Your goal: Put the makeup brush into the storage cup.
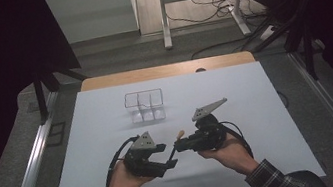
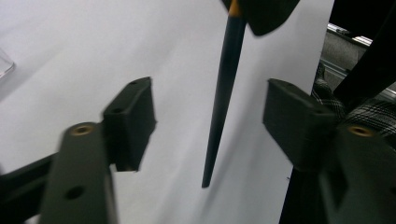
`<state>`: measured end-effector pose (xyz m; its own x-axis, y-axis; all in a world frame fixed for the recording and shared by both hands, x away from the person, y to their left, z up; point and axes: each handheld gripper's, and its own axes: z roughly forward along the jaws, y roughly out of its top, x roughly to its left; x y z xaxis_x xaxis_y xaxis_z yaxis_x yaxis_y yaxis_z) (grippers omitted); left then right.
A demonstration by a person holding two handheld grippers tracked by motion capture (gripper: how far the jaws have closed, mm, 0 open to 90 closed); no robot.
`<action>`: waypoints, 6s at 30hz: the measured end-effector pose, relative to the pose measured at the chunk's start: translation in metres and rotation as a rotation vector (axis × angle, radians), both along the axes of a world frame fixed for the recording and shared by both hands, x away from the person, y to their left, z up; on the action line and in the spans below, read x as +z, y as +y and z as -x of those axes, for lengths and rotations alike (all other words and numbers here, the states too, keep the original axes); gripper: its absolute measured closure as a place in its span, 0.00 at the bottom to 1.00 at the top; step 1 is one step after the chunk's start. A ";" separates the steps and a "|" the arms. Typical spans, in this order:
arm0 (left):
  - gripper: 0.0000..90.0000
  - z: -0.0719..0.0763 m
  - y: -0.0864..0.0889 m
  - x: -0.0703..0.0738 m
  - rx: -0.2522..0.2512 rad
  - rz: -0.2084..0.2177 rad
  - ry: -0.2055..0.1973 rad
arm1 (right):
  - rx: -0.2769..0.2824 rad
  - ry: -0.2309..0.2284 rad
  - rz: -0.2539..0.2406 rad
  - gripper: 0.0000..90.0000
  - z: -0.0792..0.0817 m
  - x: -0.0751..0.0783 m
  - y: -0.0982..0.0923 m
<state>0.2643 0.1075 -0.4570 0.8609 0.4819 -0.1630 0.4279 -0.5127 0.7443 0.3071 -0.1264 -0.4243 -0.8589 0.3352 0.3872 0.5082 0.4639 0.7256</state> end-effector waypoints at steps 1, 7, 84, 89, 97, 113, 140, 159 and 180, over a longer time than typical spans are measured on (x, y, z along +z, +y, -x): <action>0.46 0.000 -0.001 0.000 -0.004 0.000 -0.001 | 0.003 0.000 0.003 0.94 0.000 0.000 0.001; 0.74 0.000 -0.003 0.000 -0.022 0.001 0.004 | 0.015 -0.001 0.005 0.94 0.002 -0.002 0.003; 0.93 -0.015 0.051 0.008 0.205 -0.069 -0.044 | -0.221 -0.281 0.293 0.00 -0.006 -0.020 -0.060; 0.93 -0.016 0.057 0.009 0.225 -0.066 -0.045 | -0.240 -0.286 0.311 0.00 -0.006 -0.021 -0.066; 0.93 -0.018 0.068 0.011 0.259 -0.059 -0.052 | -0.262 -0.292 0.329 0.00 -0.004 -0.022 -0.076; 0.93 -0.022 0.085 0.012 0.326 -0.041 -0.059 | -0.338 -0.280 0.337 0.00 0.001 -0.023 -0.110; 0.93 -0.047 0.106 0.020 0.412 0.006 -0.063 | -0.461 -0.208 0.308 0.00 0.020 -0.025 -0.165; 0.93 -0.068 0.107 0.025 0.433 0.036 -0.069 | -0.466 -0.205 0.313 0.00 0.023 -0.026 -0.170; 0.93 -0.093 0.104 0.031 0.453 0.067 -0.087 | -0.467 -0.200 0.321 0.00 0.022 -0.026 -0.170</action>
<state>0.3578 0.2119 -0.4261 0.5777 0.8036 -0.1431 0.5327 -0.2383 0.8121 0.2848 -0.2969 -0.4507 -0.6383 0.7682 0.0497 0.5790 0.4366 0.6886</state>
